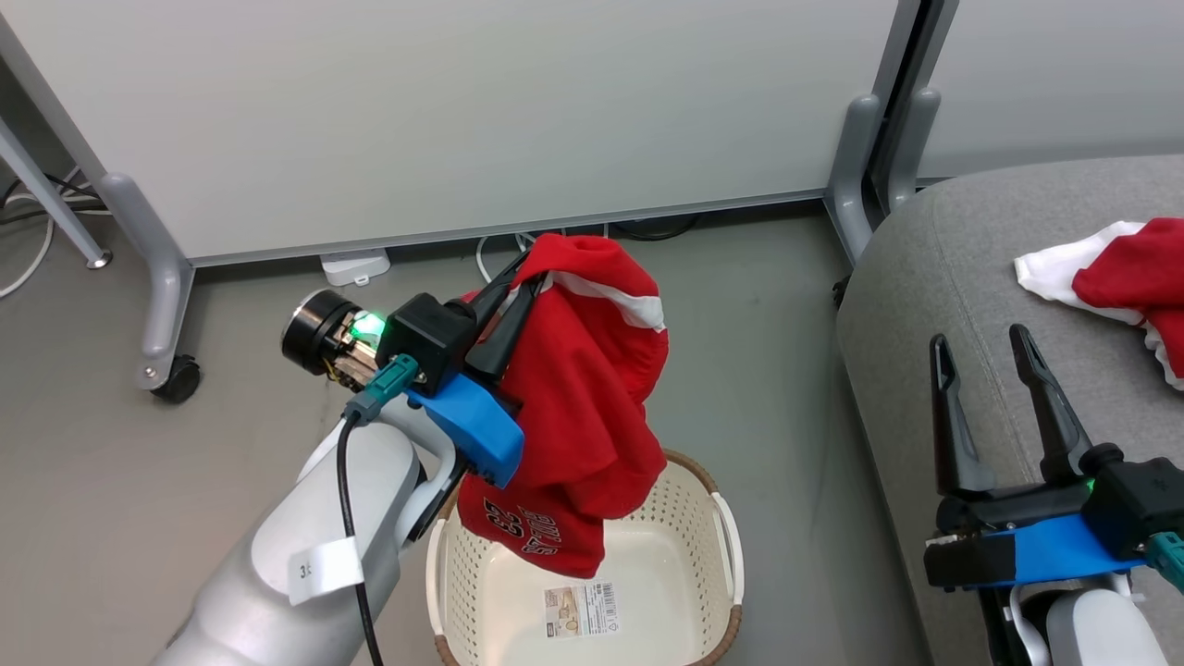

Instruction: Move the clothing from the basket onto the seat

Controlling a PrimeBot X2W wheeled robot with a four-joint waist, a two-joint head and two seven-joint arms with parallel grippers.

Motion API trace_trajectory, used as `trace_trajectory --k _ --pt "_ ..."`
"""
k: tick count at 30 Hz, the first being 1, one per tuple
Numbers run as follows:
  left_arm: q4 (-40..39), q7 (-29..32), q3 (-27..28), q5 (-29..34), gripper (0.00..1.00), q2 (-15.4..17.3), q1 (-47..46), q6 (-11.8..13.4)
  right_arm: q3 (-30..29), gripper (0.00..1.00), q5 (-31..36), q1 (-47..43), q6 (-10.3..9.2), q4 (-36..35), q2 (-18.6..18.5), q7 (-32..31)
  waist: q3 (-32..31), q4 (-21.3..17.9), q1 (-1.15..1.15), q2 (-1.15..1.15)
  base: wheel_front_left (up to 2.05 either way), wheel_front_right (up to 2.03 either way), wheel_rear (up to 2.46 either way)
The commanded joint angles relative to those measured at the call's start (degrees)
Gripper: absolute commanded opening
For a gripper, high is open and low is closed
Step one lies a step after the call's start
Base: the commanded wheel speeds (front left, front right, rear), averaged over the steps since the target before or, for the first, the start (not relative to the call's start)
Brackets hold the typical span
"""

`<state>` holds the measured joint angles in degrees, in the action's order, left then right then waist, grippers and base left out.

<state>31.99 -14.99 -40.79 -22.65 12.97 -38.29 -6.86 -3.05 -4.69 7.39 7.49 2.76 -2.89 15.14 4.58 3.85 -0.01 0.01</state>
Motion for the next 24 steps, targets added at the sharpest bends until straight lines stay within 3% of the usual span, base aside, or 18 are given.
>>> trace_trajectory --k 1,12,24 --pt "-0.2 -0.3 0.5 0.5 0.0 -0.1 0.9 -0.3 0.1 1.0 -0.2 -0.9 0.01 0.2 0.0 0.0 -0.3 0.2 0.01 -0.01 0.0 0.0 0.0" --pt "0.0 -0.3 1.0 1.3 0.0 -0.5 1.2 -0.6 4.2 1.0 -0.4 0.7 0.01 -0.2 0.0 0.0 -0.7 0.8 0.01 -0.01 0.0 0.0 0.0" --pt "-0.5 -0.3 0.7 2.4 0.0 -1.5 -0.7 -0.6 20.9 1.0 -1.6 8.2 0.01 5.7 0.0 0.0 1.1 1.7 0.01 -0.01 0.0 0.0 0.0"
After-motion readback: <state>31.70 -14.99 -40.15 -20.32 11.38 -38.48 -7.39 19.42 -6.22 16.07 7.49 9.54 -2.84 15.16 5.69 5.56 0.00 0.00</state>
